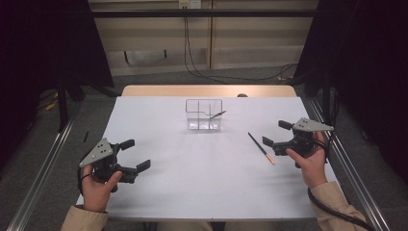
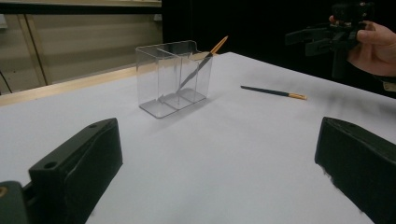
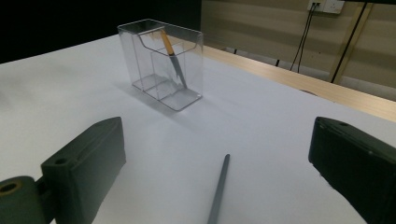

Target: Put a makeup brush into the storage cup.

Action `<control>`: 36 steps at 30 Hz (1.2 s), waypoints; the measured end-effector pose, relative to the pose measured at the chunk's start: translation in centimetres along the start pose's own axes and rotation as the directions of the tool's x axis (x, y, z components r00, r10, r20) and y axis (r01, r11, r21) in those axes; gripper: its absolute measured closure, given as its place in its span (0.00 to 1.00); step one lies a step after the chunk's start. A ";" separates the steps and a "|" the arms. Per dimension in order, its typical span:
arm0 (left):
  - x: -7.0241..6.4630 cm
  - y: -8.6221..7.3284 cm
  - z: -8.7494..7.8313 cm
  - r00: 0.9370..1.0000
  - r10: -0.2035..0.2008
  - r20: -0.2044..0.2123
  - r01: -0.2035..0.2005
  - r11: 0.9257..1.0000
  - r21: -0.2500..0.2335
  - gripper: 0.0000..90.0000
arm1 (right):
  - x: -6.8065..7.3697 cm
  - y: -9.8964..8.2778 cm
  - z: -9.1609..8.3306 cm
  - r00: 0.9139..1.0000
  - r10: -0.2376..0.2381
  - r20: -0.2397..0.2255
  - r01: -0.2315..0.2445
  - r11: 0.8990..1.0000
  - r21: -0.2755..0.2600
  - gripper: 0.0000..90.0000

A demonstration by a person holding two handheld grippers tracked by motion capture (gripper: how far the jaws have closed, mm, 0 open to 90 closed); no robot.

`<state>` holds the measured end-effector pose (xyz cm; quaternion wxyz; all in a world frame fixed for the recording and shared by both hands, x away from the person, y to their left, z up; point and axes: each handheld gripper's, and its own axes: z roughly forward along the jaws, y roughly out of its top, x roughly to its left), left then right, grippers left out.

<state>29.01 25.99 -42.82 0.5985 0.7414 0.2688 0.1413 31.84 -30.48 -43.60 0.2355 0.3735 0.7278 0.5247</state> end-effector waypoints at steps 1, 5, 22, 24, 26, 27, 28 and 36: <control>0.0 0.0 0.0 1.000 0.001 0.000 -0.001 1.000 0.002 0.01 | -0.2 0.0 0.3 1.000 0.002 0.003 -0.002 1.000 0.006 0.04; 0.0 -0.1 -0.1 1.000 0.002 -0.002 -0.002 1.000 0.003 0.01 | -0.8 0.1 1.0 1.000 0.007 0.018 -0.007 1.000 0.013 0.04; 0.2 0.2 0.1 1.000 0.007 -0.003 -0.007 1.000 -0.001 0.01 | -1.5 0.6 2.7 1.000 0.007 0.017 -0.007 1.000 0.003 0.04; 0.2 0.1 0.3 1.000 0.010 0.001 -0.010 1.000 0.008 0.01 | -1.5 0.8 2.8 1.000 0.006 0.015 -0.006 1.000 0.008 0.04; 0.2 0.0 0.3 1.000 0.006 0.007 -0.006 1.000 0.011 0.01 | -1.5 0.9 3.0 1.000 0.006 -0.003 -0.006 1.000 0.019 0.04; 0.2 0.0 0.2 1.000 0.003 0.005 -0.003 1.000 0.010 0.01 | -1.5 0.9 3.1 1.000 0.002 -0.003 -0.002 1.000 0.031 0.04; 0.2 0.0 0.1 1.000 0.001 -0.002 -0.001 1.000 0.009 0.01 | -1.5 0.9 3.2 1.000 0.005 -0.004 -0.005 0.999 0.035 0.04; 0.2 0.0 0.0 1.000 0.001 0.001 -0.001 1.000 0.006 0.01 | -1.3 1.0 3.9 1.000 -0.005 -0.012 0.007 0.993 0.116 0.04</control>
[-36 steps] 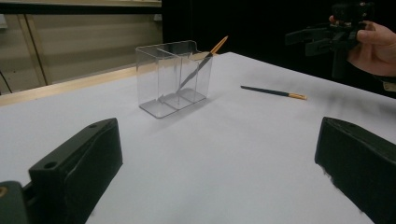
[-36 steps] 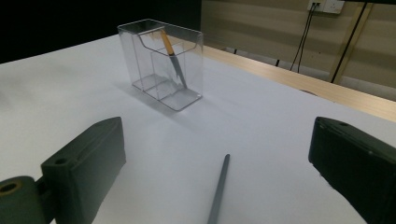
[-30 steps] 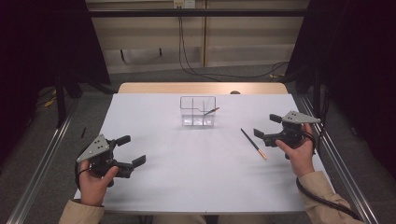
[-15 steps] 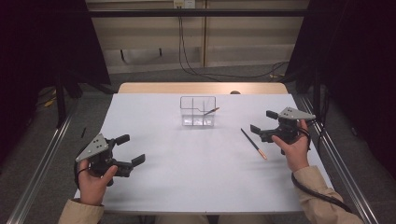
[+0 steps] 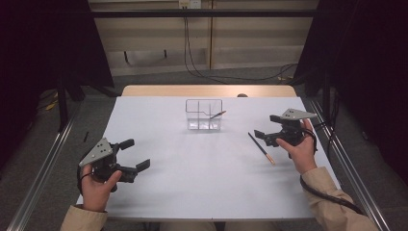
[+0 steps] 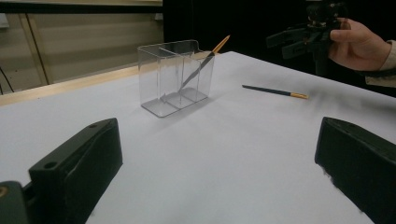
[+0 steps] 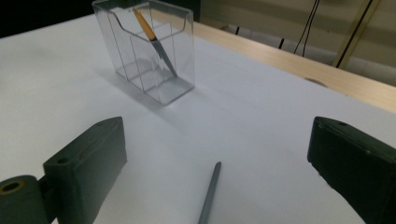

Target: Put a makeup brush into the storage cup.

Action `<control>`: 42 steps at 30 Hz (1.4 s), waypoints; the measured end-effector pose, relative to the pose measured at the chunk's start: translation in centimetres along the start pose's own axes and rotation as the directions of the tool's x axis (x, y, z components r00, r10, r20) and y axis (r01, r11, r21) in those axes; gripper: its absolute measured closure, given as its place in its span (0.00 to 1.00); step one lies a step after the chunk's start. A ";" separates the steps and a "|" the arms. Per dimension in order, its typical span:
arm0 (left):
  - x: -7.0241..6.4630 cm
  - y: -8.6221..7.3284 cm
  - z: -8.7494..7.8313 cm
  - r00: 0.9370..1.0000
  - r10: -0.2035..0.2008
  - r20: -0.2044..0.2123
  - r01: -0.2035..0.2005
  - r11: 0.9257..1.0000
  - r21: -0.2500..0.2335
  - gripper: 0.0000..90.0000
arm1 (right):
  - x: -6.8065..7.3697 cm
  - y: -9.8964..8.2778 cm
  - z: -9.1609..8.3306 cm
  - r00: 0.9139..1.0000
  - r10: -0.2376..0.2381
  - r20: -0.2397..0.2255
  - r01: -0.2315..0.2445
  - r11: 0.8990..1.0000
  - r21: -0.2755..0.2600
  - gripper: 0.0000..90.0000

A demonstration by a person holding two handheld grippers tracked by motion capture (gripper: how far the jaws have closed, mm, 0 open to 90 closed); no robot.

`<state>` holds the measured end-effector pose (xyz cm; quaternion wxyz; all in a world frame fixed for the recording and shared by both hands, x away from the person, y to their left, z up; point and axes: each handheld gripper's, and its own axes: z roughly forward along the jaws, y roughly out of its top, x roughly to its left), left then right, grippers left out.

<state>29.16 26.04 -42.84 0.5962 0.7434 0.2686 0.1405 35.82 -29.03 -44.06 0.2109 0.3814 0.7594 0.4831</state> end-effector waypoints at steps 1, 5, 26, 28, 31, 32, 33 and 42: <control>0.0 0.0 0.0 1.000 0.000 -0.001 0.000 1.000 0.001 0.01 | 0.0 0.0 0.1 1.000 -0.006 -0.003 0.006 1.000 0.014 0.04; -0.1 0.0 -0.2 1.000 0.001 -0.007 -0.001 1.000 0.003 0.01 | -0.1 0.0 0.5 1.000 -0.012 -0.027 0.014 0.997 0.079 0.04; -0.3 -0.2 -0.6 1.000 -0.003 -0.015 0.003 1.000 0.007 0.01 | 0.0 0.9 2.1 0.999 -0.014 -0.043 0.032 0.889 0.456 0.15; -0.3 -0.2 -0.6 1.000 -0.005 -0.013 0.005 1.000 0.005 0.01 | 0.0 0.9 2.2 0.999 -0.017 -0.043 0.037 0.862 0.505 0.17; -0.2 -0.1 -0.4 1.000 -0.004 -0.009 0.004 1.000 0.003 0.01 | 0.0 0.8 2.4 0.999 -0.006 -0.042 0.029 0.833 0.552 0.18; -0.2 -0.1 -0.4 1.000 -0.001 -0.006 0.001 1.000 0.005 0.01 | 0.0 0.7 2.4 0.999 -0.008 -0.042 0.030 0.829 0.559 0.19; -0.2 -0.1 -0.3 1.000 -0.002 -0.005 0.002 1.000 0.005 0.01 | 0.0 0.7 2.4 0.999 -0.006 -0.044 0.030 0.818 0.574 0.21; -0.2 -0.1 -0.2 1.000 0.002 -0.005 -0.002 1.000 0.009 0.01 | 0.2 0.4 2.7 0.998 -0.008 -0.056 0.043 0.758 0.651 0.35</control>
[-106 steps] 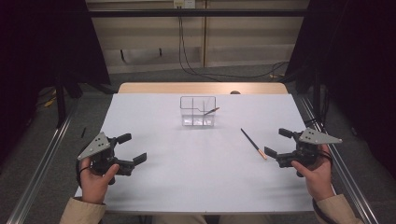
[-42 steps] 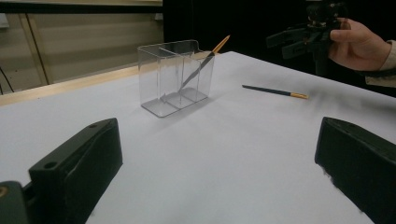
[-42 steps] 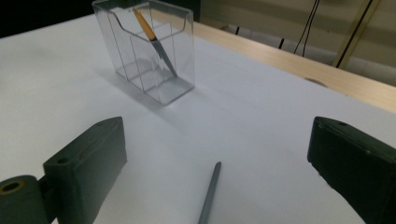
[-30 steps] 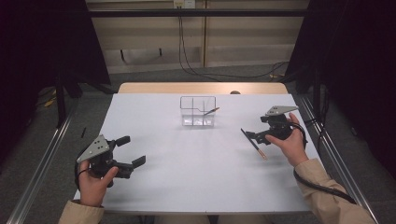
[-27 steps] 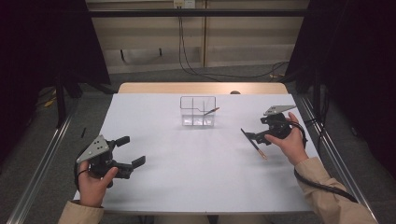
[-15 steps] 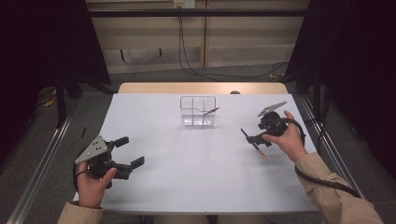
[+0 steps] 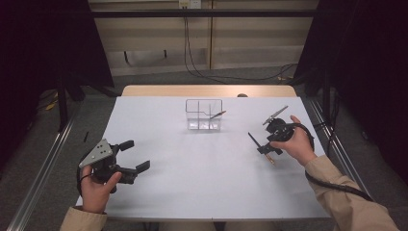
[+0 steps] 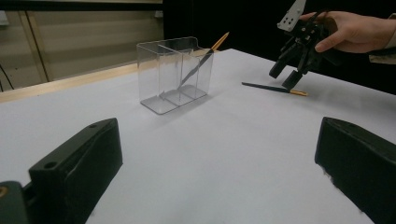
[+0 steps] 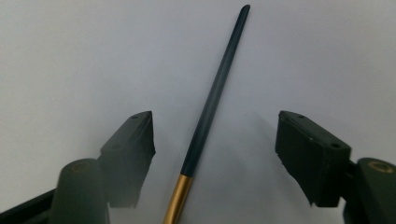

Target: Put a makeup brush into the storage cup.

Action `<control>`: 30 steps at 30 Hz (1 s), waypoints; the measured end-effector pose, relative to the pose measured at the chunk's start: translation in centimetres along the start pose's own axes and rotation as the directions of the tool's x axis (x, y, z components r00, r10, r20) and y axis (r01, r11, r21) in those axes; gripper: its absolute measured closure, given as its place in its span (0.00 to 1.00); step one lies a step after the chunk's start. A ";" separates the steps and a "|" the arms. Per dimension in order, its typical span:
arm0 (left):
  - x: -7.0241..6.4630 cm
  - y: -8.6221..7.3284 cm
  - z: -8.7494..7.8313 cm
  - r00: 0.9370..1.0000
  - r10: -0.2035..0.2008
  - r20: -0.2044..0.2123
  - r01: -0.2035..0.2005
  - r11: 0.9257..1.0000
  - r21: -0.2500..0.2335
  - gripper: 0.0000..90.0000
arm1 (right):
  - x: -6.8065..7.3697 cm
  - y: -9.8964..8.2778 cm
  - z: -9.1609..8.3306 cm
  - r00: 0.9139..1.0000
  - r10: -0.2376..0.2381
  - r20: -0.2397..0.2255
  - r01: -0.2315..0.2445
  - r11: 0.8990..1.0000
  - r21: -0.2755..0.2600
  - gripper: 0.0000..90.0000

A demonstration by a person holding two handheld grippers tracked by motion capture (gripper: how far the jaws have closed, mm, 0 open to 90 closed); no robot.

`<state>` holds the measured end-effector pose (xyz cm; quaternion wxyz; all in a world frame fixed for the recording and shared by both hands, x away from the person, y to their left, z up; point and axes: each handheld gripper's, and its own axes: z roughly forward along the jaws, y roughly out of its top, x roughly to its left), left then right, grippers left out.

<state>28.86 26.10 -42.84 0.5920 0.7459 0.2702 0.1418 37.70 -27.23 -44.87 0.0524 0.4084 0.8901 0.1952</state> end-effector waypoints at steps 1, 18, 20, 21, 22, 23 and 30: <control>0.0 0.0 0.0 1.000 0.000 0.000 0.000 1.000 0.000 0.01 | 0.1 0.0 0.0 1.000 0.005 -0.005 -0.005 1.000 0.005 0.36; 0.0 -0.1 0.1 1.000 0.000 0.007 0.000 1.000 0.006 0.01 | 0.4 0.1 0.6 0.999 -0.021 0.033 0.017 0.995 0.094 0.71; 0.0 -0.1 0.2 1.000 0.000 0.003 0.000 1.000 0.007 0.01 | 0.5 0.3 0.7 0.998 -0.039 0.039 0.035 0.994 0.102 0.72; 0.0 -0.1 0.2 1.000 0.000 0.004 0.000 1.000 0.008 0.01 | 0.7 0.4 0.7 0.999 -0.036 0.041 0.031 0.993 0.110 0.73; 0.0 -0.1 0.2 1.000 -0.001 0.004 0.001 1.000 0.008 0.01 | 0.8 0.5 0.7 0.998 -0.050 0.040 0.045 0.992 0.116 0.77; 0.0 -0.1 0.3 1.000 0.000 0.006 0.000 1.000 0.009 0.01 | 0.8 0.5 0.8 0.998 -0.057 0.036 0.052 0.992 0.119 0.78; -0.1 -0.1 0.4 1.000 0.001 0.005 -0.002 1.000 0.010 0.01 | 1.0 0.9 0.8 0.998 -0.064 0.023 0.060 0.987 0.146 0.87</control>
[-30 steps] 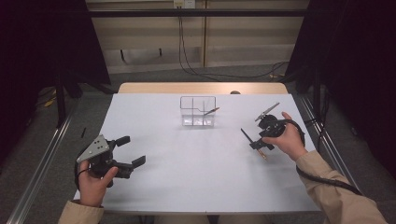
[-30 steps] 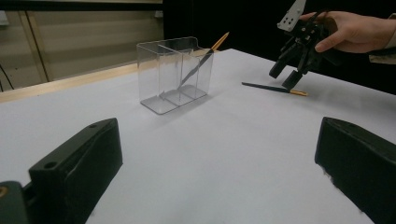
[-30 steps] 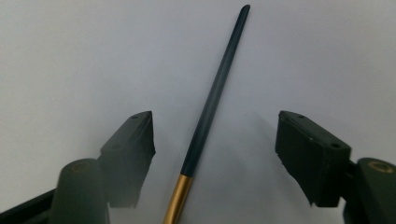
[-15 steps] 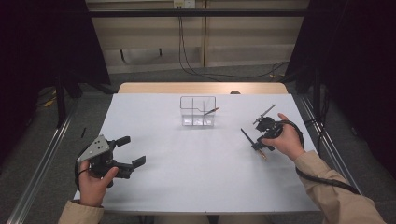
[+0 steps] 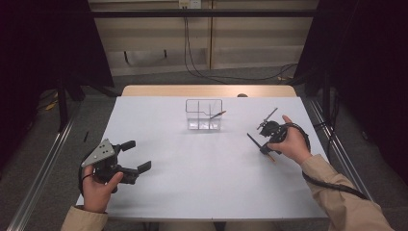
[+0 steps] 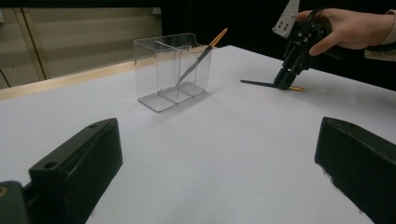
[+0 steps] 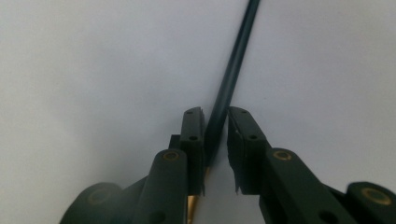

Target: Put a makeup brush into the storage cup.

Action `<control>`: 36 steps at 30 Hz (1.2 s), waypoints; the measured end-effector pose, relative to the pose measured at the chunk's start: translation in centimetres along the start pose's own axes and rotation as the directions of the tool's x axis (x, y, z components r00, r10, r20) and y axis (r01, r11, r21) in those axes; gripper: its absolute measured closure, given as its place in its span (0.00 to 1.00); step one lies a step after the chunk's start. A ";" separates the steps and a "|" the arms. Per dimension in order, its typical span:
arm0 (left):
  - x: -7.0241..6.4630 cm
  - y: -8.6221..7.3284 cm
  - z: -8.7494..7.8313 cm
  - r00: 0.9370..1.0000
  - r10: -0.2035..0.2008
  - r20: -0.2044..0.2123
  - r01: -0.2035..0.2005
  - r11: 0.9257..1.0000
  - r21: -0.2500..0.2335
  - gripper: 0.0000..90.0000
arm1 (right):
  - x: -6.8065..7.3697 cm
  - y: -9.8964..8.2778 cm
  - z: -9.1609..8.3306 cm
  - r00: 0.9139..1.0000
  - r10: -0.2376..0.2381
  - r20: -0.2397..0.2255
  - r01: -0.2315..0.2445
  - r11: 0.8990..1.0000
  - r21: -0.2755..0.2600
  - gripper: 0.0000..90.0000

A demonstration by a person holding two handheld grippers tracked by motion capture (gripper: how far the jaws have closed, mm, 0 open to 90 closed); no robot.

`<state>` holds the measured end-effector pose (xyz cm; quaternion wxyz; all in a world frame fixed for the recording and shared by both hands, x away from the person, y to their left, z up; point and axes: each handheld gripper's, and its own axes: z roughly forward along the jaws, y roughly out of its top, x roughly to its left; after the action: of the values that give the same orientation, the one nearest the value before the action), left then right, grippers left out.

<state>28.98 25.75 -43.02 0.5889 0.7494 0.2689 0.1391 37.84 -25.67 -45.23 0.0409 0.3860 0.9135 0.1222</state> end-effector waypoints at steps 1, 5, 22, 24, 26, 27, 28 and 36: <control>0.0 0.0 0.0 1.000 -0.001 0.001 0.001 1.000 0.001 0.01 | 0.0 0.0 0.0 1.000 0.006 -0.003 -0.006 1.000 0.003 0.88; 0.1 0.1 0.2 1.000 0.006 0.010 -0.006 1.000 0.006 0.01 | 0.1 0.1 0.0 1.000 -0.001 -0.011 0.001 1.000 0.004 0.93; 0.1 0.3 1.2 1.000 0.005 0.023 -0.005 0.999 0.032 0.01 | 0.5 0.5 -0.5 0.997 -0.044 -0.070 0.045 0.999 0.011 0.93; 0.0 0.3 1.4 1.000 0.005 0.027 -0.006 0.999 0.038 0.01 | 0.7 0.6 -0.7 0.995 -0.063 -0.078 0.063 0.998 0.005 0.93; 0.0 0.4 1.6 0.999 0.003 0.033 -0.005 0.999 0.041 0.01 | 0.9 0.7 -0.8 0.995 -0.067 -0.080 0.067 0.998 -0.002 0.93; 0.0 0.4 1.7 0.999 0.007 0.035 -0.008 0.999 0.042 0.01 | 0.9 0.7 -0.9 0.994 -0.076 -0.084 0.075 0.997 -0.009 0.93; 0.0 0.4 1.8 0.999 0.003 0.039 -0.005 0.999 0.040 0.01 | 1.1 0.7 -1.1 0.994 -0.065 -0.093 0.065 0.998 -0.011 0.93; -0.1 0.6 2.8 0.998 0.009 0.060 -0.013 0.998 0.056 0.01 | 2.0 1.0 -1.7 0.986 -0.120 -0.114 0.117 0.993 -0.027 0.93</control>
<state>30.49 23.31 -43.14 0.5746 0.7709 0.2508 0.1122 36.84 -23.94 -43.30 -0.0007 0.3228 0.9344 0.1508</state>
